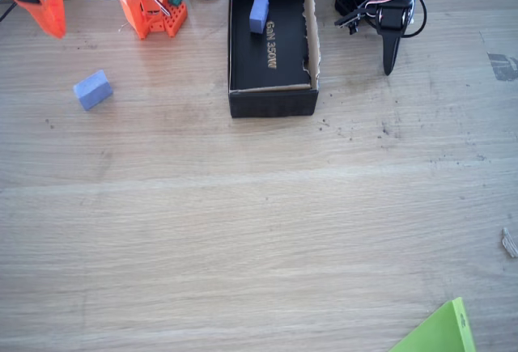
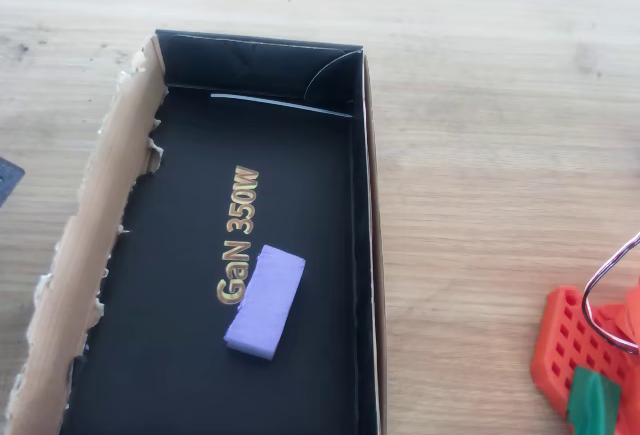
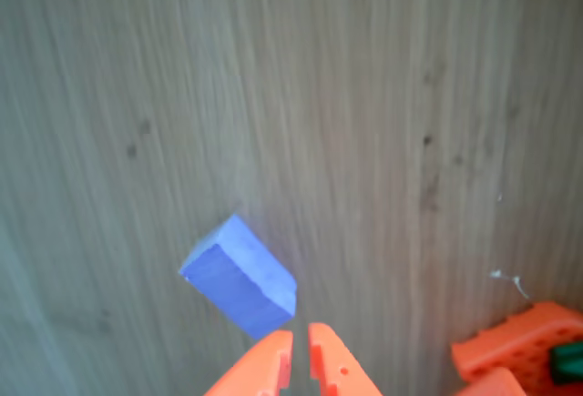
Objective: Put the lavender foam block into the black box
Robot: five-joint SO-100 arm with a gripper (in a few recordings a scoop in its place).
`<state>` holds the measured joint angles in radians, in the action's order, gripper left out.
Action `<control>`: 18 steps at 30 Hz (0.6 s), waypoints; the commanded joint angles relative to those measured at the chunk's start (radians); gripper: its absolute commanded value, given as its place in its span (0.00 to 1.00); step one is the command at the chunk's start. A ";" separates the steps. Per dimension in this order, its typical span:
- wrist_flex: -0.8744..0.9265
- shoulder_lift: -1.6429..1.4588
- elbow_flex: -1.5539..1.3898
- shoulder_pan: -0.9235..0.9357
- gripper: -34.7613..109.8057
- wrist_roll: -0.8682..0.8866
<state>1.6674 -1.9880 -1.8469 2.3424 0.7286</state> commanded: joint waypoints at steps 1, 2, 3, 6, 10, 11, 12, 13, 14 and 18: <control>0.040 -0.023 0.040 -0.021 0.24 0.040; 0.048 -0.028 0.040 -0.025 0.24 0.046; 0.055 -0.035 0.037 -0.026 0.24 0.049; 0.075 -0.052 0.035 -0.037 0.24 0.061; 0.084 -0.054 0.026 -0.046 0.24 0.084; 0.084 -0.052 0.025 -0.046 0.24 0.087; 0.084 -0.051 0.025 -0.046 0.24 0.091; 0.087 -0.051 0.025 -0.046 0.24 0.095; 0.087 -0.051 0.025 -0.046 0.24 0.097; 0.094 -0.058 0.026 -0.044 0.24 0.115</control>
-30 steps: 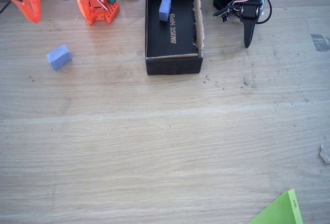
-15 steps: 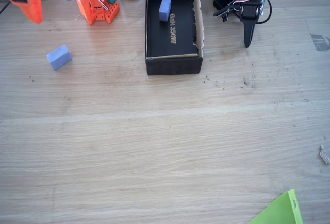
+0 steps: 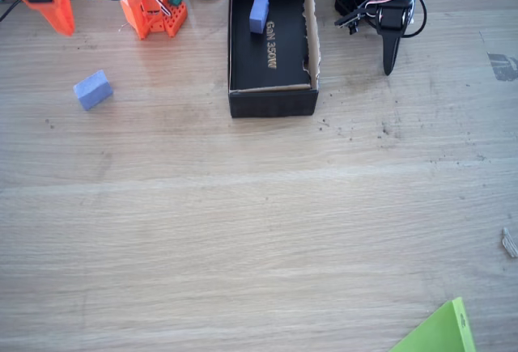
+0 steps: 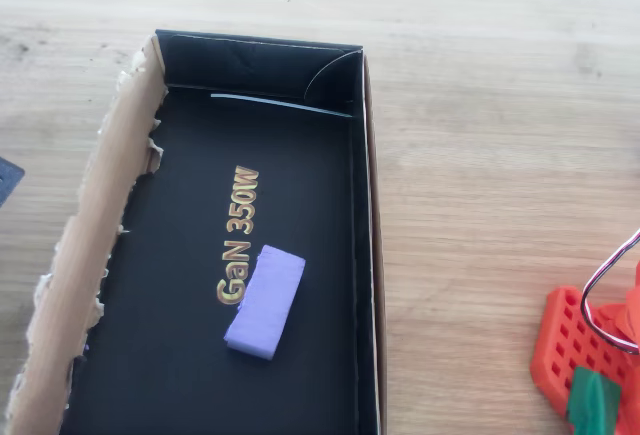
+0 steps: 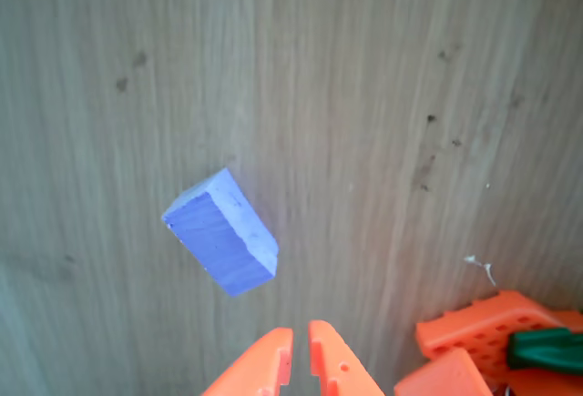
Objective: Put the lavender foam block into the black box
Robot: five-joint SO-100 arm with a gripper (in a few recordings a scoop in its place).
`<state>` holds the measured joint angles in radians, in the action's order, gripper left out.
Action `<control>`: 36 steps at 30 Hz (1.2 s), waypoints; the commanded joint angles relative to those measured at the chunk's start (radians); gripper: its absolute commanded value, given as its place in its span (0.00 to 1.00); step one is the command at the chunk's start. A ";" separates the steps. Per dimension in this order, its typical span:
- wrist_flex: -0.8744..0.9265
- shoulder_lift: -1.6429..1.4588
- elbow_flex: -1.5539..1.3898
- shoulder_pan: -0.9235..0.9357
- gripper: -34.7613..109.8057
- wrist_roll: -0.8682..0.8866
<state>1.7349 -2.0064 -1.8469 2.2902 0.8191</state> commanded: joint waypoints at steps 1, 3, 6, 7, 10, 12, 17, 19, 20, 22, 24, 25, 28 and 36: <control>0.032 -0.046 0.026 0.008 0.24 0.035; 0.049 -0.052 0.026 0.005 0.24 0.064; 0.078 -0.058 0.021 -0.018 0.24 0.135; 0.083 -0.063 0.015 -0.028 0.24 0.161; 0.117 -0.075 0.003 -0.041 0.24 0.249; 0.160 -0.087 -0.008 -0.046 0.24 0.321; 0.178 -0.114 -0.038 -0.054 0.24 0.376; 0.176 -0.129 -0.055 -0.054 0.24 0.379; 0.172 -0.127 -0.057 -0.058 0.24 0.379; 0.147 -0.115 -0.057 -0.064 0.24 0.368; 0.127 -0.103 -0.057 -0.074 0.24 0.364; 0.121 -0.095 -0.057 -0.075 0.24 0.362; 0.084 -0.077 -0.057 -0.077 0.24 0.345; 0.041 -0.037 -0.038 -0.117 0.24 0.327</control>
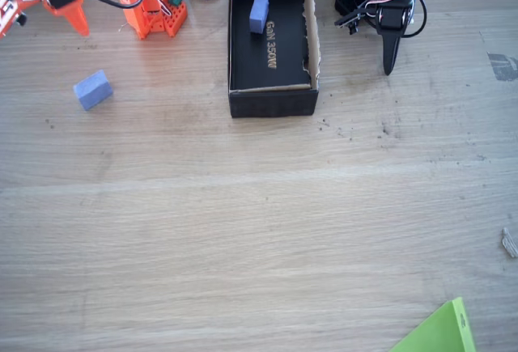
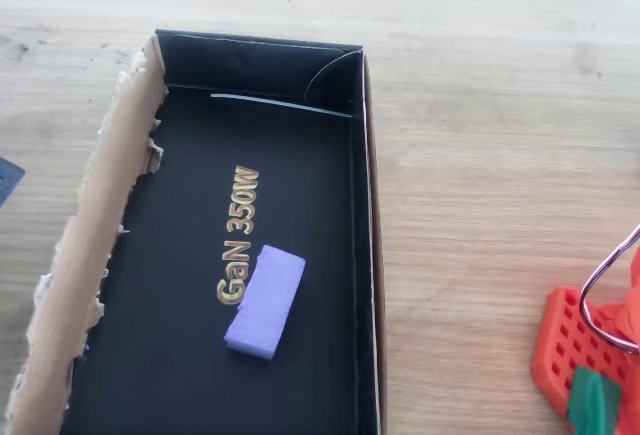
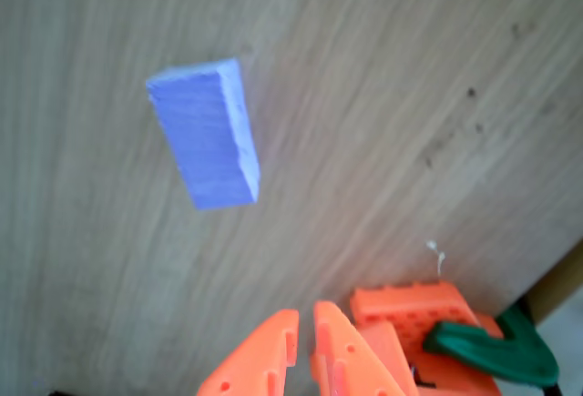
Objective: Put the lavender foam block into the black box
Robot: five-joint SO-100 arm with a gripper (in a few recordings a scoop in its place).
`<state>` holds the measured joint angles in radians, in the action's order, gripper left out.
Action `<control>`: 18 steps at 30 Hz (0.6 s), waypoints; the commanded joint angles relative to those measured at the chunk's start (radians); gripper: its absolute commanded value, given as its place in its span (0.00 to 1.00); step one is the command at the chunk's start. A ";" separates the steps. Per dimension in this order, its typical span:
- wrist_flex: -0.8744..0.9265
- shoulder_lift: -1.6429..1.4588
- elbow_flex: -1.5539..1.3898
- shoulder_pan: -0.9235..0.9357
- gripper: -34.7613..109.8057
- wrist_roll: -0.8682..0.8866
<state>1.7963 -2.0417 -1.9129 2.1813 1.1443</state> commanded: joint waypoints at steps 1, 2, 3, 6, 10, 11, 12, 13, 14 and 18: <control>-0.025 0.000 0.028 -0.009 0.24 0.002; -0.031 0.002 0.028 -0.009 0.25 -0.002; -0.043 0.006 0.028 -0.008 0.29 -0.015; -0.078 0.029 0.029 -0.003 0.35 -0.054; -0.095 0.051 0.029 0.000 0.36 -0.069; -0.095 0.051 0.029 0.000 0.37 -0.071; -0.097 0.051 0.029 -0.002 0.38 -0.074; -0.097 0.051 0.029 -0.005 0.39 -0.074; -0.097 0.051 0.029 -0.006 0.40 -0.075; -0.101 0.051 0.029 -0.009 0.40 -0.080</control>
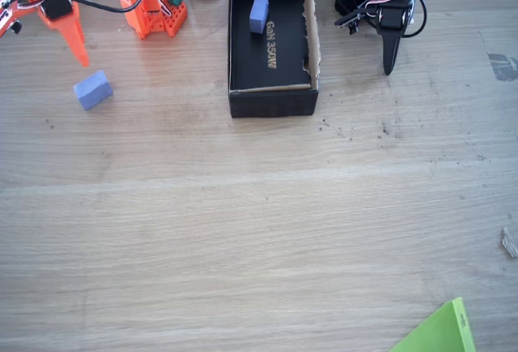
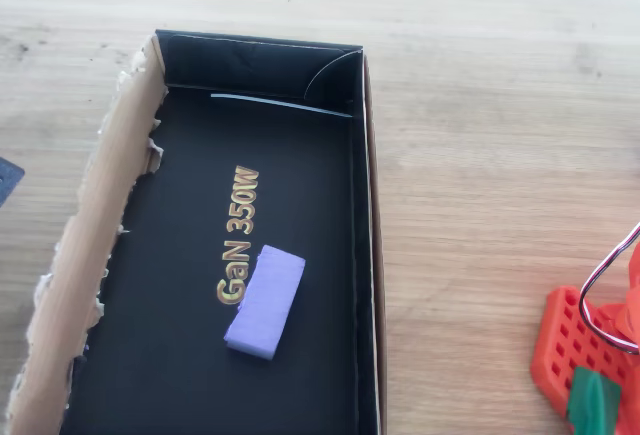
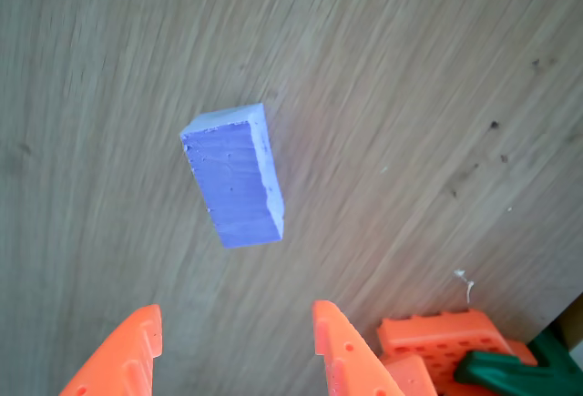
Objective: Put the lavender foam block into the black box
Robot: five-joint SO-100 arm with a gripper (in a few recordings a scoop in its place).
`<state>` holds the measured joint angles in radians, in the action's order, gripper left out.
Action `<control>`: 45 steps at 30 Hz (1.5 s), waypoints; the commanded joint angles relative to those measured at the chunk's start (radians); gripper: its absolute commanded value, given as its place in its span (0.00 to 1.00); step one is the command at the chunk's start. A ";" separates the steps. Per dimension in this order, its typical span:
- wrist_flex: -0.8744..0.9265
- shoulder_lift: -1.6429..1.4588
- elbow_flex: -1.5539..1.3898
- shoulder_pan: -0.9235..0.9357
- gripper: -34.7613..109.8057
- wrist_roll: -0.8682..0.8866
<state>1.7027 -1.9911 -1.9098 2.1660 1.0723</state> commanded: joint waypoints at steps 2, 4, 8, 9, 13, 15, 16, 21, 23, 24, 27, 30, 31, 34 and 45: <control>-0.009 0.002 0.026 0.006 0.40 -0.009; -0.011 0.006 0.025 0.014 0.37 -0.014; -0.034 0.021 0.025 0.014 0.43 -0.046; -0.041 0.021 0.025 0.014 0.44 -0.055; -0.043 0.023 0.025 0.009 0.48 -0.074; -0.044 0.020 0.026 0.008 0.50 -0.083; -0.044 0.020 0.026 0.008 0.51 -0.086; -0.041 0.018 0.026 0.006 0.51 -0.083; -0.044 0.020 0.026 0.006 0.51 -0.081; -0.049 0.021 0.026 0.006 0.51 -0.083; -0.057 0.034 0.026 0.006 0.51 -0.084; -0.069 0.046 0.026 0.006 0.51 -0.084; -0.072 0.049 0.023 0.005 0.51 -0.084; -0.097 0.064 0.017 0.000 0.52 -0.086; -0.132 0.117 0.014 -0.034 0.52 -0.072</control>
<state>1.5846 -1.8623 -1.9113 2.1353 0.9879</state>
